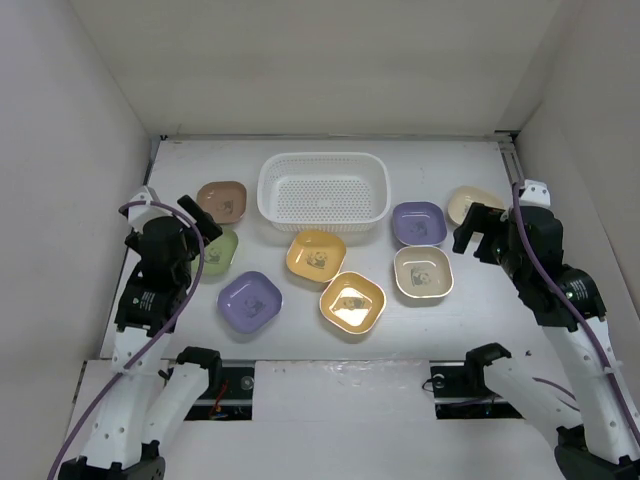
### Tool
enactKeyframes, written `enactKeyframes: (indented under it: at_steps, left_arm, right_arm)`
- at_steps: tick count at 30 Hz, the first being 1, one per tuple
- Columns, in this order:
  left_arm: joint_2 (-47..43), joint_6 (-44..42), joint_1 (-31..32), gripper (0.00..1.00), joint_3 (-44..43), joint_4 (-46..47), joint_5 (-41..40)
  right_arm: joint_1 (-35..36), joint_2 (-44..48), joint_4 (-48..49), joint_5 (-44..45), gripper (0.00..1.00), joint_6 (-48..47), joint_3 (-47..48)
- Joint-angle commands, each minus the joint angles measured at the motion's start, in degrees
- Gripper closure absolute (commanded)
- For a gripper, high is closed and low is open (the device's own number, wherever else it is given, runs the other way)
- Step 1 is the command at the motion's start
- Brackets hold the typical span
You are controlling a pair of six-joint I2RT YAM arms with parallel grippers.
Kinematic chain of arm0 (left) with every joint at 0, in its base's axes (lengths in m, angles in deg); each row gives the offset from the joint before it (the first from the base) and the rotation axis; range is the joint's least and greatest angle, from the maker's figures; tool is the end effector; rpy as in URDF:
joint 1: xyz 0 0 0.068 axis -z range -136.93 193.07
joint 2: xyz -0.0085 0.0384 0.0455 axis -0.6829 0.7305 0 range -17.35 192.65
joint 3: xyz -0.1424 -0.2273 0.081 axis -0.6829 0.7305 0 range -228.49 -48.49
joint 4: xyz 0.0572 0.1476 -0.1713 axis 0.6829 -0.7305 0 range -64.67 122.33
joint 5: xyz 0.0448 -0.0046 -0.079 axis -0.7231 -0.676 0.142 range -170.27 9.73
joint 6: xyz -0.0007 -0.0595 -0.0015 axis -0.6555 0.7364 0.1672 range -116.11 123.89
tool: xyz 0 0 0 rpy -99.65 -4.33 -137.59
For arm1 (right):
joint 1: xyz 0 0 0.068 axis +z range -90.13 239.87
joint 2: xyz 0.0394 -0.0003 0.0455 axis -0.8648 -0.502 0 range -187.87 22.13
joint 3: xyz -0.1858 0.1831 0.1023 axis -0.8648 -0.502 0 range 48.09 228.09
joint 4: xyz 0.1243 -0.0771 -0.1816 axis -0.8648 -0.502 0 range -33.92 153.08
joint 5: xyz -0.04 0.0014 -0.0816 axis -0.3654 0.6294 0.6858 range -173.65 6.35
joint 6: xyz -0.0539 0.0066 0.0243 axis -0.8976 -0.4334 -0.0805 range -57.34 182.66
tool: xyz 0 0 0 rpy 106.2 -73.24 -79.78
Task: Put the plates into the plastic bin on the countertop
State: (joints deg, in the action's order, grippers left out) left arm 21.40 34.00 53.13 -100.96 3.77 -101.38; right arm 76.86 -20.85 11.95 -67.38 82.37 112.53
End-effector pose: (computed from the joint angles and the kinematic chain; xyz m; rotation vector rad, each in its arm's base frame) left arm 0.1143 -0.0045 0.3633 -0.5664 1.7243 -0.1605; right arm 0.0988 0.0175 0.3757 0.2199 2.0556 0.0977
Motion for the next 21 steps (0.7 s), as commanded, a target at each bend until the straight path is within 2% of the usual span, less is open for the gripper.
enactKeyframes:
  at_steps: [1,7,14,21]
  left_arm:
    - [-0.51,0.30,0.22,0.00,-0.27,0.61,-1.39]
    - [-0.51,0.83,0.22,0.00,-0.27,0.61,-1.40]
    - [-1.12,0.30,0.22,0.00,-0.27,0.61,0.18]
    - [-3.94,-0.23,1.27,0.00,-0.27,1.13,0.80]
  right_arm:
    - [0.58,0.18,-0.28,1.39,0.00,1.12,2.44]
    - [0.58,-0.52,1.91,1.92,0.00,1.92,-0.01]
    - [-4.42,-4.82,7.62,-0.53,0.00,3.85,-5.72]
    - [-12.42,-16.68,14.74,-9.41,0.01,4.38,-10.21]
